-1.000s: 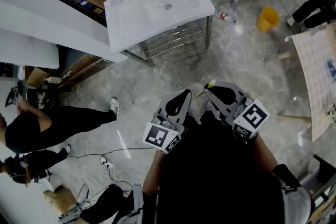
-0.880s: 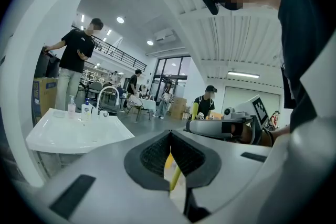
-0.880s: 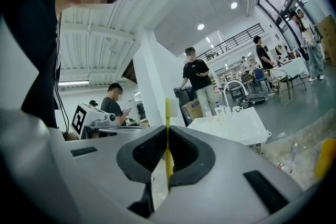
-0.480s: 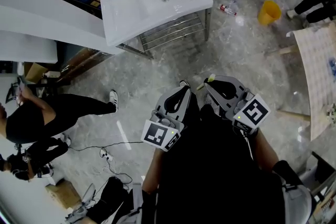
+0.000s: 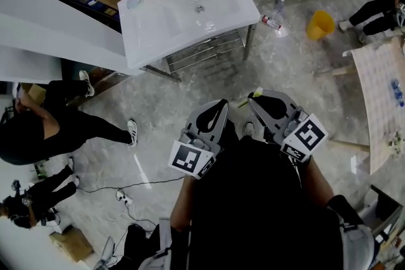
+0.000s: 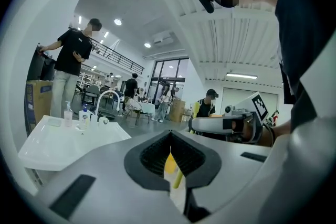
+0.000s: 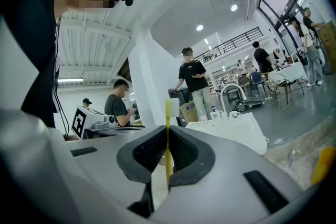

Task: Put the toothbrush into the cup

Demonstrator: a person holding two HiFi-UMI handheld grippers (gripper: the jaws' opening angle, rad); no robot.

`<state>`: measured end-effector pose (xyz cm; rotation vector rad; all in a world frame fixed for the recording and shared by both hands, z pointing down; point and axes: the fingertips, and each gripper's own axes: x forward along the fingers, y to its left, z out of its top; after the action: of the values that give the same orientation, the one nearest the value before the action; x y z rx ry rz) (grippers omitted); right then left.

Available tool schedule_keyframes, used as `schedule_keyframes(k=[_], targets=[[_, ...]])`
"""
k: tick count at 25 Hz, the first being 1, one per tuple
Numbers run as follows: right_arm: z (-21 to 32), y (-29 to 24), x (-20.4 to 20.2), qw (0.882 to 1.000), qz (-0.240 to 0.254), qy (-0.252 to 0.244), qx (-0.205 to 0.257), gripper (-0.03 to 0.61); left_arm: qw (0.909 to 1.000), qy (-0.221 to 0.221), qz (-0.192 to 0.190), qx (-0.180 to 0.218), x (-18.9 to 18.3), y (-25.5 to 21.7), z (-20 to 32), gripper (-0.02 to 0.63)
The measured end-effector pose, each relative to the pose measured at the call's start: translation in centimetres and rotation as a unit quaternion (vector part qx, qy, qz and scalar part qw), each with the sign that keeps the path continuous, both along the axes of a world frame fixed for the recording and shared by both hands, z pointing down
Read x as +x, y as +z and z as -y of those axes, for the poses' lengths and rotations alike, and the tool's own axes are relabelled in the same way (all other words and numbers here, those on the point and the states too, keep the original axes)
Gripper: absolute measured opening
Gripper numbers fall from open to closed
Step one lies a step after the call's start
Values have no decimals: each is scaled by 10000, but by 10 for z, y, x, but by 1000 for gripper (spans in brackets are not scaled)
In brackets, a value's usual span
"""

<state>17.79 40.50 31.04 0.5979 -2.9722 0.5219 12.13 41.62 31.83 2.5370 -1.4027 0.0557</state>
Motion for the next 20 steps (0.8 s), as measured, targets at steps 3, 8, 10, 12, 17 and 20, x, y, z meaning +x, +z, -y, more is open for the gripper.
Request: schedule_keyframes(k=[3,8,10,12,17,20], targets=[[15,-3,-22,10000,-21,8,13,25,10000,62,-30,56,-20,-3,18,11],[38,-4,-63,9999,-102,80,42,25,9999,140,-28,-36,-58,-1,42,11],[47,-5,-78,9998,-114,117,59,25,9996,264,-82,31,-70,0,49,12],[54,-6,-91,9998,-124,143,68,25,9991,367,-187,67,-79,-1,57,12],[72,-7,-113,9997,-115,236,20,25,9986,484,-213,25,-100,0,79,11],[85,-8,-118,9995,-117,286,-38,25,9984,491,-255,-65,-107,3,91,11]])
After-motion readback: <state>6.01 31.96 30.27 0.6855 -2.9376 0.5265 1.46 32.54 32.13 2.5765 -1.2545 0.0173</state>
